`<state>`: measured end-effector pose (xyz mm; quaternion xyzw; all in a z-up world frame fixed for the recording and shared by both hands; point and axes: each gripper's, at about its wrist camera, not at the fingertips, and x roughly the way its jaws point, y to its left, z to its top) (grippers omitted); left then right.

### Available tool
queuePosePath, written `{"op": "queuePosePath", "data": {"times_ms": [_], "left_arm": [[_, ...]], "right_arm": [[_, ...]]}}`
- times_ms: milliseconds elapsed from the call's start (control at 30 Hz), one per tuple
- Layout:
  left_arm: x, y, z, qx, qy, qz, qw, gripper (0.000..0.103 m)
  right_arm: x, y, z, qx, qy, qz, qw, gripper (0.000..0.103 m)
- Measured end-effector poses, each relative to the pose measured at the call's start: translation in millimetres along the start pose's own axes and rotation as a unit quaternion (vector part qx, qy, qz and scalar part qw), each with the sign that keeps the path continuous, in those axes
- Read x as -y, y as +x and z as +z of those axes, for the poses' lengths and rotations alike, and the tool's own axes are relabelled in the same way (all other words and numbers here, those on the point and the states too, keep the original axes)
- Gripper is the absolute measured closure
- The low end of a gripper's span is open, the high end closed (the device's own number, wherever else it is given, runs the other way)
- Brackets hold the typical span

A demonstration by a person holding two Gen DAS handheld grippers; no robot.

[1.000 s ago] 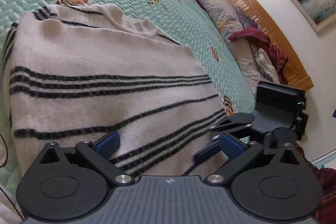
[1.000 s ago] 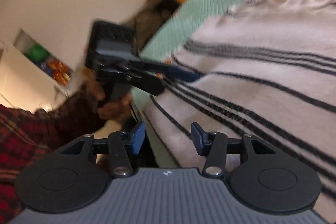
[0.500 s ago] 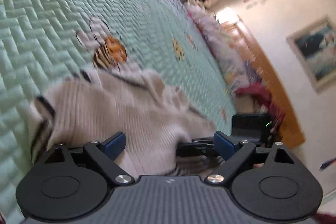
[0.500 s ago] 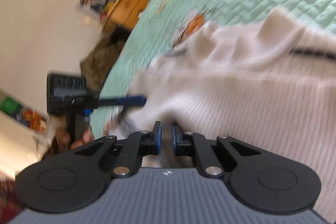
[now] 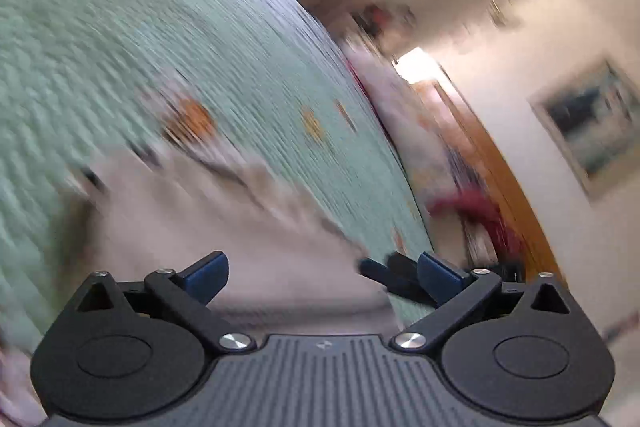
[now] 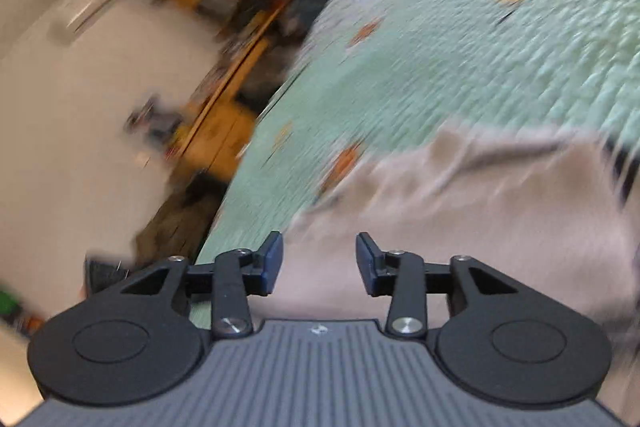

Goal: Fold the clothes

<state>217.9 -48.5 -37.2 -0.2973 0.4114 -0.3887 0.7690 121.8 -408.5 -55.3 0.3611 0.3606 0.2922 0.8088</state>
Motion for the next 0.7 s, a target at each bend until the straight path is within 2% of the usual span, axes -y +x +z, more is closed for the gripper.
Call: {"op": "queuePosePath", "data": {"times_ms": [67,133,167,267,367,433,533,633,700], "left_arm": [[18,22,-18,-0.049,0.026,-0.001,0.9985,0.001],[23,45,-30,-0.082,0.038,0.006,0.9959,0.001],[20,55,-31,-0.09,0.036,0.012,0.9952,0.001],[-4,74,-19,-0.085,0.006,0.016,0.9962,0.003],[-22,72,0,-0.056,-0.024,0.014,0.998,0.005],[-23,66,6,-0.048,-0.022,0.028,0.9982,0.005],[-25,55,15,-0.035,-0.018,0.048,0.998,0.01],[-27,45,24,-0.023,-0.015,0.069,0.9972,0.012],[-28,39,30,-0.014,-0.013,0.083,0.9964,0.008]], "right_arm": [[-9,-3,-20,-0.054,-0.009,0.013,0.998,0.053],[-6,1,-32,-0.087,-0.017,0.002,0.996,0.053],[-4,3,-38,-0.102,-0.02,-0.003,0.995,0.054],[16,1,-32,-0.105,0.007,0.008,0.994,0.055],[40,1,-2,-0.083,0.03,-0.015,0.996,0.057],[61,4,19,-0.057,0.058,-0.013,0.997,0.058],[78,4,46,-0.024,0.063,-0.039,0.997,0.066],[82,-9,54,0.026,0.068,-0.074,0.995,0.068],[69,-26,49,0.054,0.046,-0.093,0.993,0.063]]}}
